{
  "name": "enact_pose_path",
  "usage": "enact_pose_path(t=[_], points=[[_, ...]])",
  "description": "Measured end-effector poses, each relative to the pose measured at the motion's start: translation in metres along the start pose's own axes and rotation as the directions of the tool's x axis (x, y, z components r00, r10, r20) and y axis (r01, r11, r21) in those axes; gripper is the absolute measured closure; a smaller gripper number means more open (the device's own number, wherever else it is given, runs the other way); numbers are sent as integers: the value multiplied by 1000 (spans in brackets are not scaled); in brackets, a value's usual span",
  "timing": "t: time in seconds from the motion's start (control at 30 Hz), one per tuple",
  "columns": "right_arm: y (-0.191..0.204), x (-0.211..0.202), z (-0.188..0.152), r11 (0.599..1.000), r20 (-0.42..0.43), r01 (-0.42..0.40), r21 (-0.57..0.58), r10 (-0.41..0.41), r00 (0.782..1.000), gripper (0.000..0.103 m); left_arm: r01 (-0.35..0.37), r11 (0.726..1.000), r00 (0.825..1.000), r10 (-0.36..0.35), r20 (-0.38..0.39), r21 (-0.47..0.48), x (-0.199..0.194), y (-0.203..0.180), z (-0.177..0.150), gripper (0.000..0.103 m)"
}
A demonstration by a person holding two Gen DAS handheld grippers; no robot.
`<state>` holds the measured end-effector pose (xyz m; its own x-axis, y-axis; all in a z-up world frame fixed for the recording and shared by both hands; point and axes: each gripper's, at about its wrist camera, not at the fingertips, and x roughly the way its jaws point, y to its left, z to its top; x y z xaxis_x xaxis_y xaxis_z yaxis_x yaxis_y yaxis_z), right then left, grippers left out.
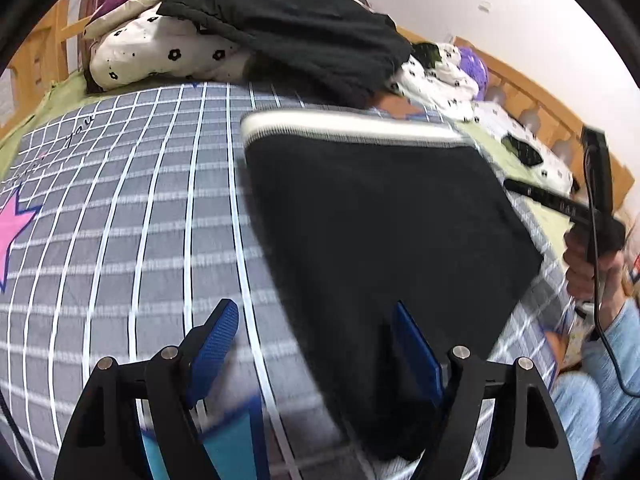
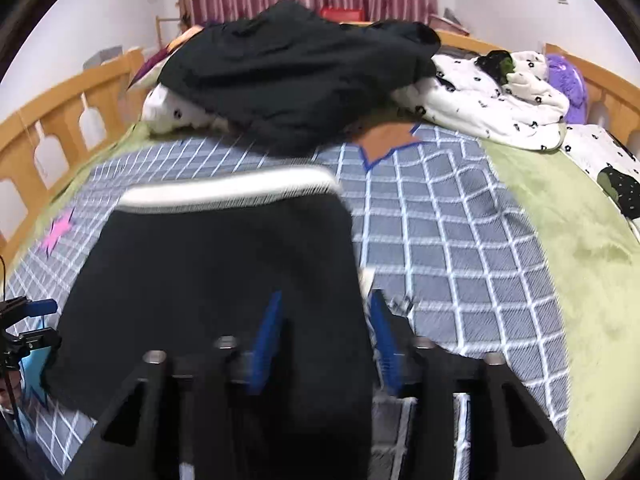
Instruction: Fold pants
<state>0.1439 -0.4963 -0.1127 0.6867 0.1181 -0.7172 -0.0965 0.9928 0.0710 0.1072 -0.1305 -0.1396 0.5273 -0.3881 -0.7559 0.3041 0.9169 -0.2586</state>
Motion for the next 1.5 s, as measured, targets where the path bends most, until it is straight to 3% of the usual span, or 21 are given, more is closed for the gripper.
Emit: enact_pose_path(t=[0.1,0.2,0.3,0.33,0.4,0.43,0.5,0.57,0.63,0.67,0.73,0.8,0.9,0.97,1.0,1.07,1.23,1.37,1.43,1.47,1.5], points=[[-7,21,15,998,-44,-51,37,53,998,38,22,998,1000,-23,-2,-63,17,10,26,26],[-13,61,24,998,-151,-52,41,58,987,38,33,993,998,-39,-49,-116,48,20,41,31],[-16,67,24,997,-130,-71,-6,69,989,38,64,983,988,-87,-126,-173,85,30,36,34],[-15,69,23,998,-130,-66,-20,63,990,38,86,978,987,-109,-114,-189,89,33,33,34],[-10,75,24,997,-136,-51,-49,44,990,38,125,977,987,-140,-82,-173,91,30,35,47],[-9,79,25,997,-149,-53,-52,45,988,38,139,973,985,-155,-78,-182,92,29,36,47],[-12,88,29,995,-189,-93,-22,87,978,38,149,963,983,-168,-69,-227,96,31,38,54],[-21,98,33,989,-229,-144,40,149,962,38,150,961,983,-170,-71,-233,95,29,39,61],[-35,110,31,956,-275,-250,154,285,918,43,161,956,981,-181,-64,-246,89,31,43,70],[-40,118,27,921,-297,-323,220,378,877,46,177,947,979,-198,-55,-266,85,34,45,74],[-44,117,25,899,-288,-359,252,424,859,50,234,919,966,-257,-29,-318,80,43,49,78],[-47,108,26,890,-262,-347,297,425,866,58,278,894,954,-300,-9,-351,72,48,58,81],[-32,77,33,892,-196,-328,311,397,897,75,309,905,948,-317,21,-292,47,43,74,83],[-17,56,38,902,-159,-299,311,359,920,78,316,914,948,-315,43,-254,25,44,83,84],[-4,43,39,911,-138,-274,309,328,935,79,301,927,953,-296,57,-223,10,46,86,84],[18,23,39,902,-104,-284,325,333,937,79,245,953,969,-236,69,-179,-19,57,92,84],[97,-7,33,821,-33,-446,356,488,872,82,152,974,988,-143,64,-166,-82,119,86,83],[156,16,25,834,-73,-484,264,518,852,82,67,980,997,-72,-22,-185,-70,166,65,81],[169,47,16,866,-122,-437,243,474,872,80,49,966,994,-71,-79,-255,-38,187,53,76],[176,68,9,911,-147,-361,199,392,908,78,-12,960,994,-19,-107,-280,-22,196,45,74],[182,87,2,949,-173,-280,147,304,937,68,-84,956,990,47,-137,-281,-9,201,39,72]])
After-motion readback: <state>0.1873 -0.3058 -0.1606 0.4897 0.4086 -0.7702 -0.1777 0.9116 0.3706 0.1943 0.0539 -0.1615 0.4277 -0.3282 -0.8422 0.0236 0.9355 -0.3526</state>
